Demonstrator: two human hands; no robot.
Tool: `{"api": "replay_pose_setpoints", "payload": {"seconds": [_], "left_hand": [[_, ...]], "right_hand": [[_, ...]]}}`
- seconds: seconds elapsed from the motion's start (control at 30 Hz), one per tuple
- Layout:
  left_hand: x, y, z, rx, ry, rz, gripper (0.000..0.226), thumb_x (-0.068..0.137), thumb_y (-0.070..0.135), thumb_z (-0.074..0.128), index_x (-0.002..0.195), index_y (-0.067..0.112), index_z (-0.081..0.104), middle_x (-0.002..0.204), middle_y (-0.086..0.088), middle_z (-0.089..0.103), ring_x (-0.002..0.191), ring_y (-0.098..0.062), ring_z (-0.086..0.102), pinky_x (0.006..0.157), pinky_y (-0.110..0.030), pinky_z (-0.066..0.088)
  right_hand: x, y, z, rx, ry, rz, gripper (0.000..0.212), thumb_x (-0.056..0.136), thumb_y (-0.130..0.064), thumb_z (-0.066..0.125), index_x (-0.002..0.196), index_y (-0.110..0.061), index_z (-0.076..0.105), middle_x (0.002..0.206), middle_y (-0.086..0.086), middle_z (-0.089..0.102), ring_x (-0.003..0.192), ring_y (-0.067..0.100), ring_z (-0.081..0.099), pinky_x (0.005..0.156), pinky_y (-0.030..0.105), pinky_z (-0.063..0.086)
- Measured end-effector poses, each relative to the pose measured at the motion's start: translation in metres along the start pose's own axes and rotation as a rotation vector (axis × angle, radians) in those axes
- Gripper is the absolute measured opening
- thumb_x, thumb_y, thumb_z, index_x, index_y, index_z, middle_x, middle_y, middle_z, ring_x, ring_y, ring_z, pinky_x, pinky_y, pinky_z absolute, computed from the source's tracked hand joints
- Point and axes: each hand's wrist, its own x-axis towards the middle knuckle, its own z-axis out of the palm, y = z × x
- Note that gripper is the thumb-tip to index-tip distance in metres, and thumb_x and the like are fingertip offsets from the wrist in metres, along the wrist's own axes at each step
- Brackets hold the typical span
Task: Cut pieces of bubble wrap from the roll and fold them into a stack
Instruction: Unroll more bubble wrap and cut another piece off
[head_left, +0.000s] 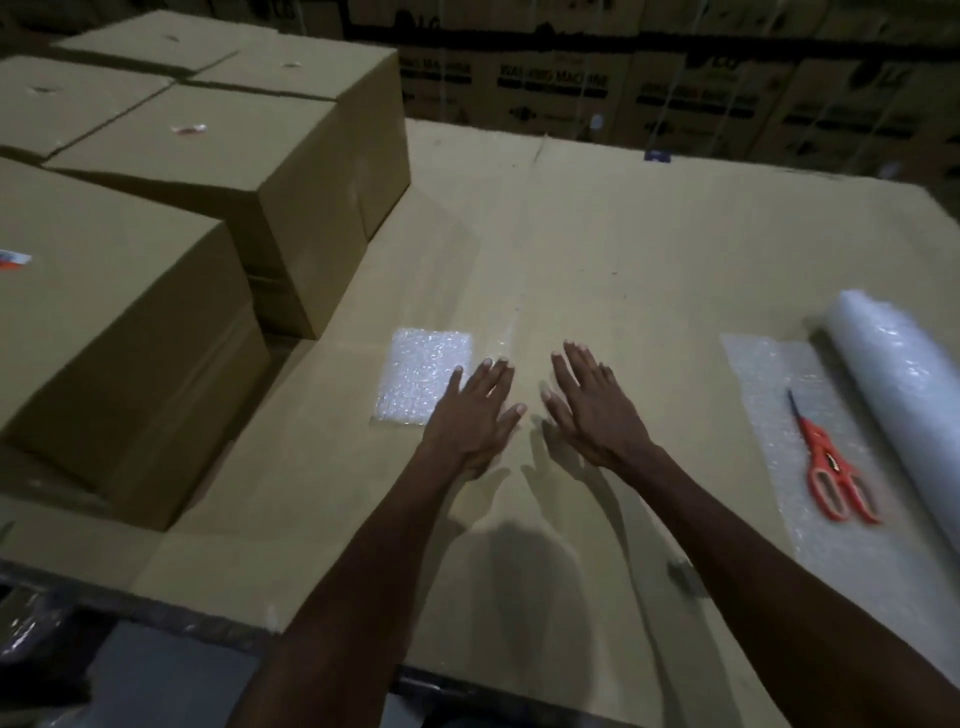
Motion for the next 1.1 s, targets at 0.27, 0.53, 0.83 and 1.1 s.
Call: {"api": "replay_pose_setpoints", "payload": {"seconds": [0.27, 0.53, 0.83, 1.1], "left_hand": [[0.017, 0.139, 0.034, -0.039, -0.038, 0.165, 0.065, 0.107, 0.048, 0.022, 0.160, 0.012, 0.010, 0.168, -0.003, 0.006, 0.154, -0.017, 0.003, 0.123, -0.045, 0.001], [0.017, 0.268, 0.065, -0.038, -0.056, 0.206, 0.063, 0.107, 0.043, 0.026, 0.159, 0.012, 0.011, 0.168, -0.003, 0.005, 0.154, -0.019, 0.003, 0.122, -0.045, 0.003], [0.018, 0.337, 0.110, -0.062, -0.121, 0.199, 0.067, 0.106, 0.050, 0.019, 0.159, 0.011, 0.010, 0.168, -0.005, 0.007, 0.154, -0.021, 0.003, 0.123, -0.050, 0.004], [0.047, 0.357, 0.135, -0.031, -0.182, 0.200, 0.090, 0.096, 0.072, 0.012, 0.159, 0.009, 0.005, 0.168, -0.008, -0.001, 0.154, -0.021, -0.004, 0.122, -0.055, -0.001]], "right_hand": [[-0.123, 0.109, -0.020, 0.107, 0.099, 0.246, 0.060, 0.110, -0.040, 0.034, 0.157, -0.004, 0.030, 0.169, 0.016, 0.015, 0.158, 0.028, 0.008, 0.126, 0.046, 0.014], [-0.236, 0.222, -0.033, 0.120, 0.184, 0.419, 0.045, 0.104, -0.026, 0.048, 0.139, 0.002, 0.052, 0.145, 0.027, 0.050, 0.130, 0.044, 0.051, 0.105, 0.052, 0.045], [-0.252, 0.262, -0.039, -0.124, 0.135, 0.394, 0.051, 0.100, -0.035, 0.038, 0.133, -0.002, 0.060, 0.133, 0.021, 0.061, 0.132, 0.040, 0.050, 0.114, 0.058, 0.027], [-0.238, 0.291, -0.065, -0.298, 0.021, 0.533, 0.054, 0.097, -0.024, 0.055, 0.147, -0.005, 0.047, 0.163, 0.023, 0.028, 0.154, 0.041, 0.018, 0.116, 0.072, 0.008]]}}
